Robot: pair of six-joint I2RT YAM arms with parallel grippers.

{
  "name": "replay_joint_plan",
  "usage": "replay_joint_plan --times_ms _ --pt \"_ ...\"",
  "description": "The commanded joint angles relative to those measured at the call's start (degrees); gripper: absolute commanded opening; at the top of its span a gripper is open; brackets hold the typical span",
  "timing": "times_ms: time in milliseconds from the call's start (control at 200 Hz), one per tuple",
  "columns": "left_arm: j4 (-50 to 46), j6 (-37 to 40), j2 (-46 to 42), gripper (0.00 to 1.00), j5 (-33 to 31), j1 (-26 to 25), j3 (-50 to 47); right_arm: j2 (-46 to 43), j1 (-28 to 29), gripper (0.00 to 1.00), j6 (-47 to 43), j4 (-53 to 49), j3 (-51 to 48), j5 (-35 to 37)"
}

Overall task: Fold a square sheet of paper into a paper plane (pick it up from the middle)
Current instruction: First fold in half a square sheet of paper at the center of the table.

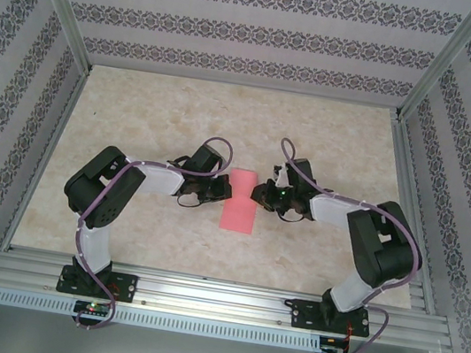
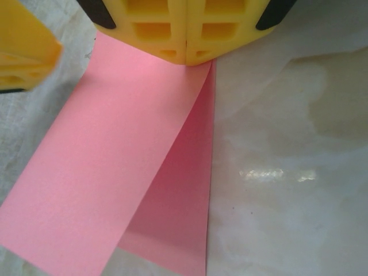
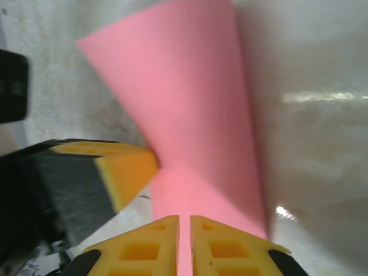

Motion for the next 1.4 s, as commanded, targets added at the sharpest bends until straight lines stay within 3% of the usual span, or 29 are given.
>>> replay_joint_plan --times_ms 0,370,764,1049,1394 --pt "-4.0 1.2 2.8 0.0 -0.9 -1.2 -0.8 2.6 -0.7 0.14 -2.4 0.5 -0.5 2.3" --pt "-4.6 1.8 2.7 0.0 -1.2 -1.2 -1.1 -1.2 -1.3 0.15 -1.1 0.3 2.4 -1.1" --pt "-4.6 2.1 2.9 0.0 -1.1 -1.2 -1.0 8.8 -2.2 0.15 -1.7 0.1 4.5 1.1" --pt "-4.9 2.3 2.9 0.0 -1.4 -1.2 -1.0 4.9 -2.4 0.15 -1.3 -1.2 8.1 -0.8" --pt "-4.9 2.2 3.0 0.0 -1.3 -1.2 -0.8 11.9 -3.6 0.15 -2.0 -1.2 10.4 1.4"
